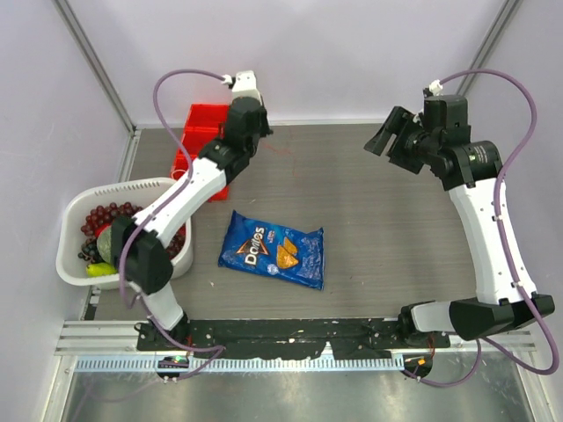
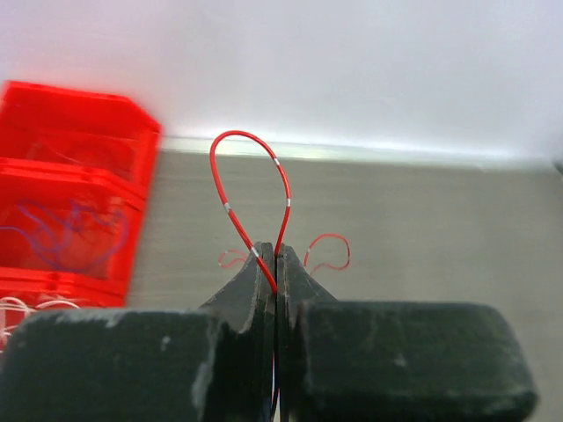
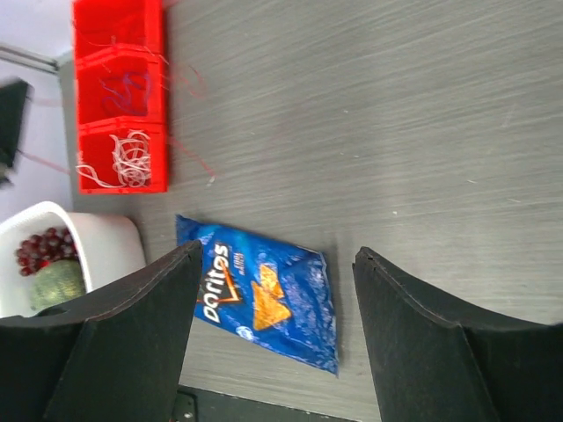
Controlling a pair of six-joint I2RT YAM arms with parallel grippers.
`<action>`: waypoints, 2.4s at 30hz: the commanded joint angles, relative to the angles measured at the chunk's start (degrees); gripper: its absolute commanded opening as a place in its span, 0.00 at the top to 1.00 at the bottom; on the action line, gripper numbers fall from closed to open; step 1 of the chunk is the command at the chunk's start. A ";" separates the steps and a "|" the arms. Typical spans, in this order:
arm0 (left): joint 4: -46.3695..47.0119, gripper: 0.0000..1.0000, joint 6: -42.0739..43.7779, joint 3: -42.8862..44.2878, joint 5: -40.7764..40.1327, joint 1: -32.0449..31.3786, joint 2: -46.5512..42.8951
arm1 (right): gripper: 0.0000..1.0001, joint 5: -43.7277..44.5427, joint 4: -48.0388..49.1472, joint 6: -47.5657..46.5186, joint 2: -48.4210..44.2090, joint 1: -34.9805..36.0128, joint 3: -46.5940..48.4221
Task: Untangle the cables
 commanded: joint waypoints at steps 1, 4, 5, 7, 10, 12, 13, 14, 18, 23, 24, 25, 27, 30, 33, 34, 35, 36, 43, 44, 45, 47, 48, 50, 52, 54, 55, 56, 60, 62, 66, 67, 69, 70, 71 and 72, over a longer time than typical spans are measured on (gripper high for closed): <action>-3.14 1.00 -4.03 13.25 -16.57 4.43 8.98 | 0.26 4.95 -2.10 -4.69 -2.09 -0.28 -1.85; -2.88 1.00 -7.61 17.84 -18.26 10.05 14.34 | 0.26 7.04 -1.92 -5.40 -0.51 -0.90 -2.38; -4.19 1.00 -9.37 19.68 -18.26 11.72 16.36 | 0.27 7.15 -2.35 -5.75 -0.07 -1.25 -1.78; -7.44 1.00 -13.33 25.12 -19.31 14.54 20.76 | 0.27 8.20 -3.06 -6.62 0.81 -1.69 -0.72; -5.88 1.00 -15.27 31.71 -18.18 17.88 27.17 | 0.27 9.69 -2.36 -7.33 1.51 -1.78 -2.03; -3.51 1.00 -17.89 34.45 -16.16 20.34 30.69 | 0.28 9.61 -2.71 -7.77 2.65 -2.13 -2.03; -2.97 1.00 -20.61 35.42 -15.54 21.48 32.36 | 0.28 9.69 -2.71 -8.12 2.83 -2.13 -2.03; -1.75 1.00 -23.34 35.86 -13.97 22.54 33.77 | 0.28 9.78 -2.45 -8.12 3.10 -2.22 -2.47; 1.87 1.00 -32.75 38.49 -9.48 26.15 40.45 | 0.28 9.35 -1.92 -7.95 4.41 -3.79 -2.91; 0.63 1.00 -39.27 42.02 -12.63 27.56 44.77 | 0.28 7.77 -1.48 -6.98 6.52 -6.43 -3.00; 0.81 1.00 -39.36 42.28 -14.29 27.65 45.12 | 0.29 7.41 -1.48 -6.81 6.87 -7.05 -2.91; 0.64 1.00 -38.92 42.81 -15.70 27.65 45.38 | 0.29 7.06 -1.57 -6.81 7.49 -7.49 -2.82; 1.16 1.00 -36.47 44.65 -18.34 27.65 46.70 | 0.29 6.62 -1.57 -6.63 8.19 -8.19 -2.65; 3.18 1.00 -28.50 48.77 -18.96 27.82 49.51 | 0.30 6.00 -1.57 -6.37 9.16 -8.72 -2.12; 3.80 1.00 -19.88 52.03 -18.44 27.65 52.15 | 0.30 6.00 -1.65 -6.10 10.21 -8.98 -1.42; 3.80 1.00 -17.67 51.87 -18.53 27.47 52.24 | 0.30 4.00 -1.74 -5.93 10.39 -8.99 -1.33; 4.49 1.00 -15.13 51.26 -18.53 27.30 52.07 | 0.30 3.81 -1.65 -5.84 10.48 -9.07 -1.24; 4.94 1.00 -13.54 50.29 -18.44 26.95 51.72 | 0.30 3.72 -1.74 -5.66 10.74 -9.07 -1.24; 6.17 1.00 -11.67 43.60 -17.39 26.68 49.52 | 0.31 2.31 -1.22 -5.05 11.18 -9.25 -1.24; 5.74 0.96 -11.50 43.95 -17.04 26.68 49.87 | 0.31 2.05 -1.13 -4.96 11.18 -9.34 -1.42; 5.21 0.92 -11.67 44.30 -16.86 26.68 49.96 | 0.31 1.96 -1.21 -4.87 11.18 -9.25 -1.50; 4.59 0.69 -11.67 44.31 -16.77 26.59 49.43 | 0.31 1.79 -1.04 -4.79 10.75 -9.34 -1.77; 4.50 0.61 -11.67 43.96 -16.77 26.59 48.91 | 0.31 1.70 -0.95 -4.52 10.57 -9.34 -1.94; 4.59 0.53 -11.24 43.34 -16.07 26.51 47.68 | 0.31 1.26 -0.78 -4.43 10.13 -9.34 -2.30; 4.33 0.47 -10.62 42.64 -15.10 26.59 45.84 | 0.32 0.82 -0.60 -4.26 9.87 -9.25 -2.73; 3.97 0.42 -10.62 41.06 -13.61 26.59 43.47 | 0.32 0.12 -0.51 -3.99 9.34 -9.25 -3.09; 3.89 0.39 -10.79 40.18 -12.73 26.59 42.24 | 0.32 -0.06 -0.34 -3.99 9.16 -9.25 -3.44; 2.93 0.36 -11.14 39.83 -11.86 26.59 41.53 | 0.32 -0.50 -0.25 -3.91 8.73 -9.34 -3.79; -4.45 0.14 -12.28 39.21 -9.21 26.50 38.28 | 0.33 -2.17 0.28 -3.38 6.79 -9.16 -6.16; -7.70 0.09 -13.60 38.24 -7.46 26.50 36.34 | 0.33 -2.61 0.28 -3.29 5.92 -9.16 -6.95; -12.45 0.05 -13.44 35.87 -3.51 26.50 33.18 | 0.34 -3.13 0.89 -3.20 4.59 -7.76 -8.36; -13.68 0.06 -12.82 35.96 -2.97 26.50 32.74 | 0.34 -3.48 1.07 -3.12 4.24 -7.15 -8.62; -16.58 0.12 -10.81 36.04 -0.52 26.42 32.12 | 0.34 -3.66 1.33 -3.11 3.80 -6.27 -9.24; -17.29 0.14 -9.92 35.96 1.14 26.33 32.03 | 0.34 -3.49 1.60 -3.20 3.45 -5.83 -9.59; -18.60 0.18 -8.87 36.22 2.90 26.42 32.20 | 0.34 -3.49 1.51 -3.20 3.45 -5.30 -9.94; -19.92 0.21 -7.99 36.57 4.31 26.16 32.46 | 0.34 -3.57 1.77 -3.12 3.28 -5.03 -10.20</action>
